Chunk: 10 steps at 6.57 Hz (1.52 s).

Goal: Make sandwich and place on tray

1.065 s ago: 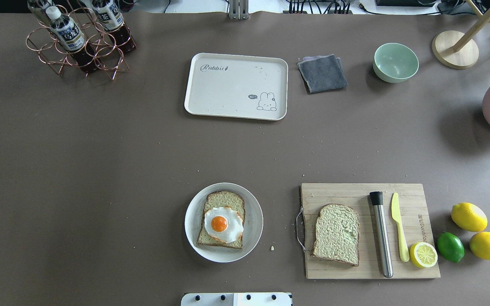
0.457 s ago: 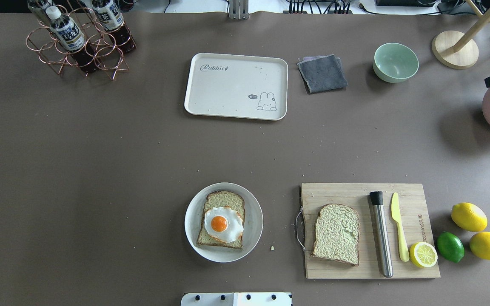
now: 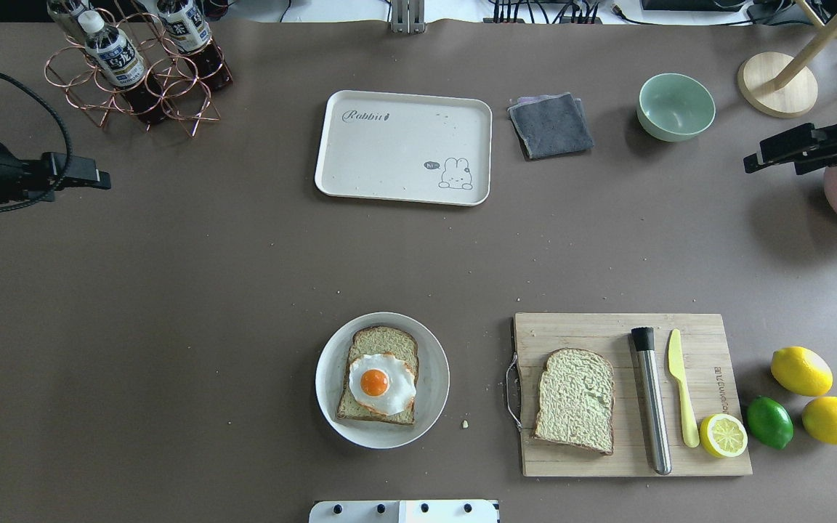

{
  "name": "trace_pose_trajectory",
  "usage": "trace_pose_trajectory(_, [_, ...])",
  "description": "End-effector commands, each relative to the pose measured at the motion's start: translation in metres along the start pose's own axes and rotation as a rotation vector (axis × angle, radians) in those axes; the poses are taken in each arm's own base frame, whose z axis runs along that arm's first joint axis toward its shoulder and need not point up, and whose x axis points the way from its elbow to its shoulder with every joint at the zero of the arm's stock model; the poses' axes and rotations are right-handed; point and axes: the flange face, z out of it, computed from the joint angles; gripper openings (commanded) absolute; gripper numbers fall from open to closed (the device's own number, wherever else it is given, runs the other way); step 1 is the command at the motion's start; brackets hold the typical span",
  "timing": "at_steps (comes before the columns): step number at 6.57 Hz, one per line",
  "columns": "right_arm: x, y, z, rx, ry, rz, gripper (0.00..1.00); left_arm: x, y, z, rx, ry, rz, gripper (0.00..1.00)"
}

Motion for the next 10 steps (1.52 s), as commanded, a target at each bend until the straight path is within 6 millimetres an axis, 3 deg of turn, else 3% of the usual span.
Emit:
trace_pose_trajectory(1, [-0.04,0.044,0.027,-0.038,-0.012,0.061,1.0,0.054,0.046,0.02,-0.012,0.045,-0.036,0.97])
trace_pose_trajectory(3, [-0.097,0.107,0.053,-0.081,-0.007,0.072,1.0,0.074,0.065,0.015,-0.037,0.078,-0.058,0.97])
trace_pose_trajectory(5, [-0.152,0.16,0.098,-0.038,-0.02,0.086,1.0,0.096,0.099,0.038,-0.005,0.043,-0.026,0.97])
trace_pose_trajectory(6, [-0.164,0.178,0.112,-0.06,-0.02,0.067,1.0,0.125,0.098,0.043,0.001,0.026,-0.053,0.97])
trace_pose_trajectory(7, [-0.174,0.196,0.124,-0.081,-0.018,0.077,1.0,0.137,0.101,0.044,-0.007,0.02,-0.066,0.97])
trace_pose_trajectory(9, [-0.191,0.226,0.142,-0.087,-0.006,0.088,1.0,0.14,0.105,0.048,0.014,0.017,-0.061,0.97])
trace_pose_trajectory(10, [-0.187,0.234,0.145,-0.1,0.005,0.083,0.98,0.146,0.113,0.051,0.027,0.019,-0.05,0.97])
